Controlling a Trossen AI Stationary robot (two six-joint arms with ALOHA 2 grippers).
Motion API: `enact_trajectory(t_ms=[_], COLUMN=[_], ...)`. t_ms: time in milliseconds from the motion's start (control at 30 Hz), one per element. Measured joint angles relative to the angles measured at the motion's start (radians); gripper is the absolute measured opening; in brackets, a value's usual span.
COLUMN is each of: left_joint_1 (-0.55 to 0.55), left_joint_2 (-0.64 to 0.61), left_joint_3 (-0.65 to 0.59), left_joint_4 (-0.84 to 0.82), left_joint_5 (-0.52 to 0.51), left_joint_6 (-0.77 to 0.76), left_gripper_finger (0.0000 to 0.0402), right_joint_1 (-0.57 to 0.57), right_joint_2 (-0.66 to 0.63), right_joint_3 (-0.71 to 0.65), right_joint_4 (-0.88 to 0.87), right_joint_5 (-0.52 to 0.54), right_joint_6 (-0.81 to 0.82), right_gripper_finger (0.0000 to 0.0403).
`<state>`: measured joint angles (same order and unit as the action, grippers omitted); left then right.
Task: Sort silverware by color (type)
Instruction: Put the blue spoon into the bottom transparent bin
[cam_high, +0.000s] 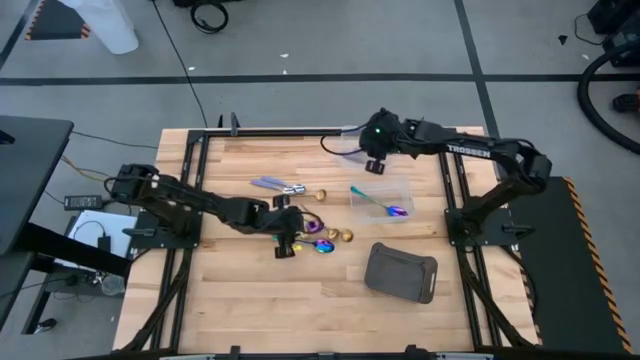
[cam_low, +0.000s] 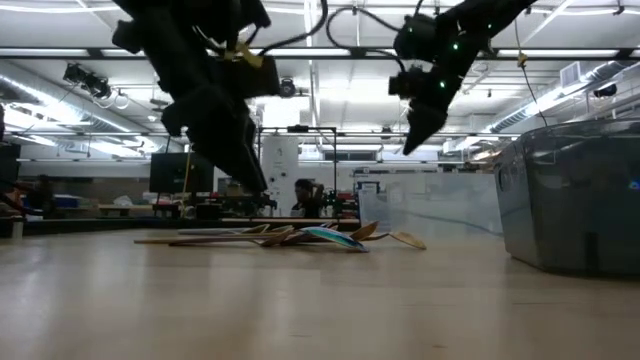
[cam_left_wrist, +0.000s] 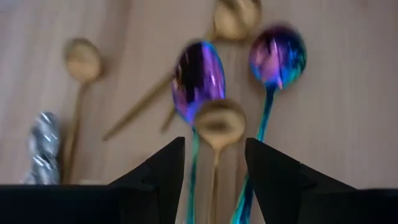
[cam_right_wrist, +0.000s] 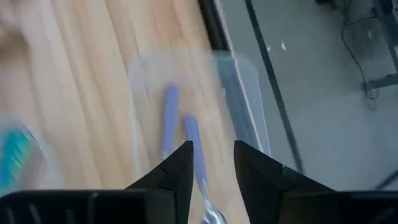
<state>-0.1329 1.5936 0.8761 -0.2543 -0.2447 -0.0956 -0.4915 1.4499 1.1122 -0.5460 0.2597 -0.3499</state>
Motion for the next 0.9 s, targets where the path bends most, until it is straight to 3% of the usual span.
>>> enact_trajectory(t_ms=[133, 433, 700, 900], left_joint_1=[0.018, 0.018, 0.018, 0.018], left_joint_2=[0.058, 0.144, 0.108, 0.057], left_joint_3=[0.000, 0.000, 0.002, 0.003], left_joint_4=[0.011, 0.010, -0.006, -0.004], left_joint_5=[0.063, 0.074, 0.079, 0.155], left_joint_6=[0.021, 0.037, 0.024, 0.008], left_gripper_finger=[0.0176, 0.0176, 0.0176, 0.0176], right_joint_1=[0.058, 0.195, 0.289, 0.351], right_joint_2=[-0.025, -0.030, -0.030, -0.030], right_joint_3=[0.004, 0.004, 0.003, 0.003], right_joint_4=[-0.008, -0.008, -0.009, -0.009], right_joint_5=[-0.041, -0.102, -0.101, -0.099], right_joint_6=[0.109, 0.278, 0.352, 0.422], right_gripper_finger=[0.0124, 0.0123, 0.0123, 0.0123])
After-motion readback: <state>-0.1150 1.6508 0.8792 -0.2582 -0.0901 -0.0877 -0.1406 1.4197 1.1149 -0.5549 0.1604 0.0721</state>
